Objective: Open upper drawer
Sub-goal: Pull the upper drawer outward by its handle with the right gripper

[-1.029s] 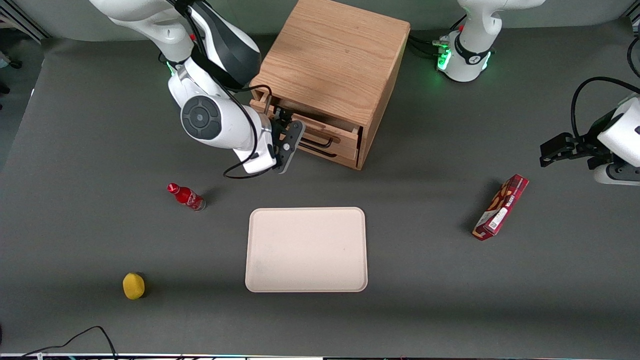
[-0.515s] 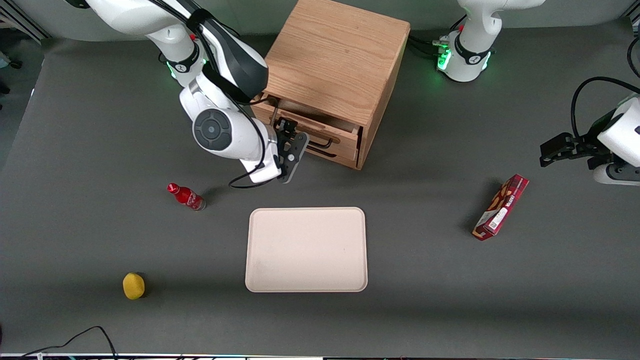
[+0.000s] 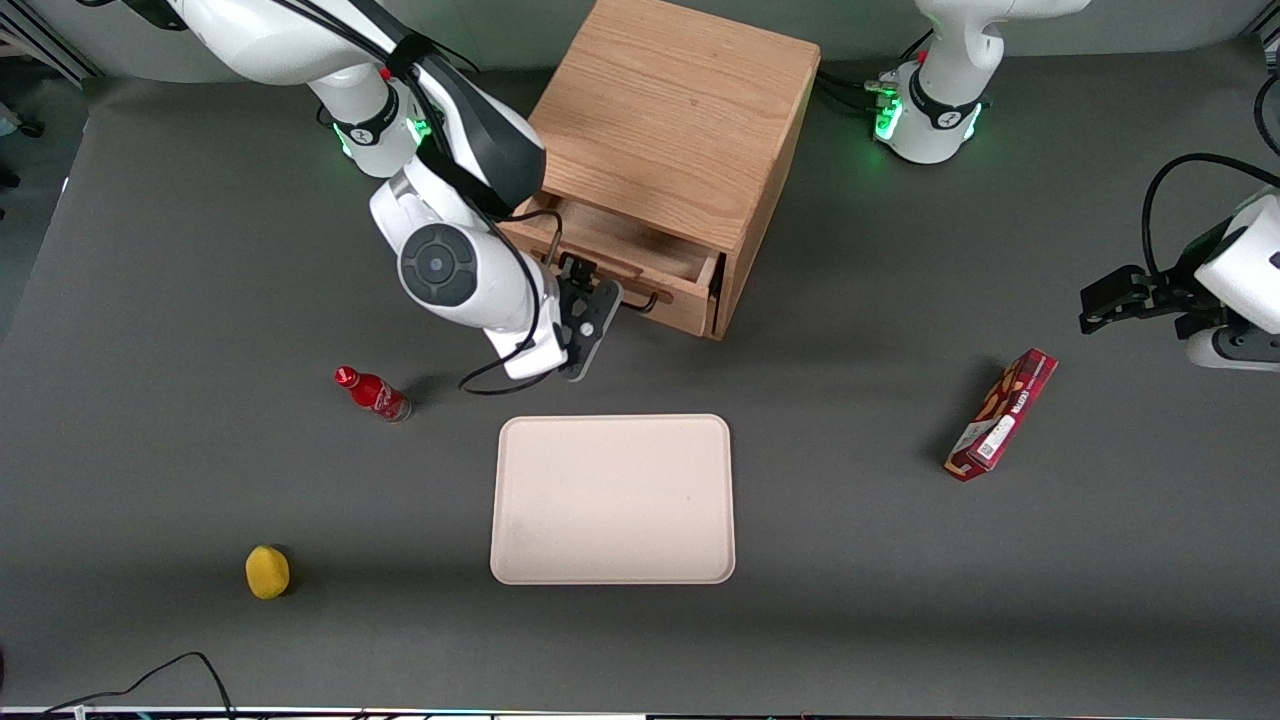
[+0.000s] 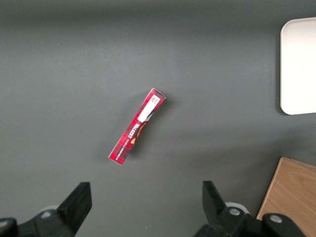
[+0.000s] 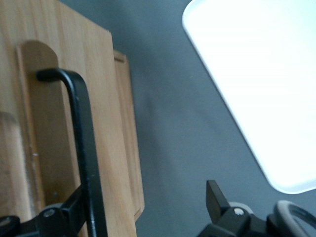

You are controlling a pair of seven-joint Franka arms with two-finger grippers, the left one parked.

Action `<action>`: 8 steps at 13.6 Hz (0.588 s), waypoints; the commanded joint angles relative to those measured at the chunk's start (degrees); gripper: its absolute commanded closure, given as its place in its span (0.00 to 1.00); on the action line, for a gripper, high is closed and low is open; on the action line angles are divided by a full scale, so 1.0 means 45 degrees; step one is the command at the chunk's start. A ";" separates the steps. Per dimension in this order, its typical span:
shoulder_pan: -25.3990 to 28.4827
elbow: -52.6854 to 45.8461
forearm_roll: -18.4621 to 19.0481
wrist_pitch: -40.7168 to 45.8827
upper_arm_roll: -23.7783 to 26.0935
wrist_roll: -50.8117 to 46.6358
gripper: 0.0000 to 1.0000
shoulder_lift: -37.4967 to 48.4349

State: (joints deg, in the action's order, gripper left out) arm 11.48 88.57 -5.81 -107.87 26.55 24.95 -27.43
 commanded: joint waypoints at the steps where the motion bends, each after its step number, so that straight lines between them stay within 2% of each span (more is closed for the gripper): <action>1: -0.0148 -0.1787 0.0470 0.0513 -0.0234 0.0002 0.00 -0.1050; 5: -0.0148 -0.3040 0.0976 0.0651 -0.0664 0.0313 0.00 -0.2067; 8: -0.0148 -0.3877 0.1018 0.1019 -0.1014 0.0723 0.00 -0.2555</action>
State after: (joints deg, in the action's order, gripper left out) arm 10.27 77.03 -2.65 -106.30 23.05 26.32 -35.88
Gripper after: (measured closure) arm 0.000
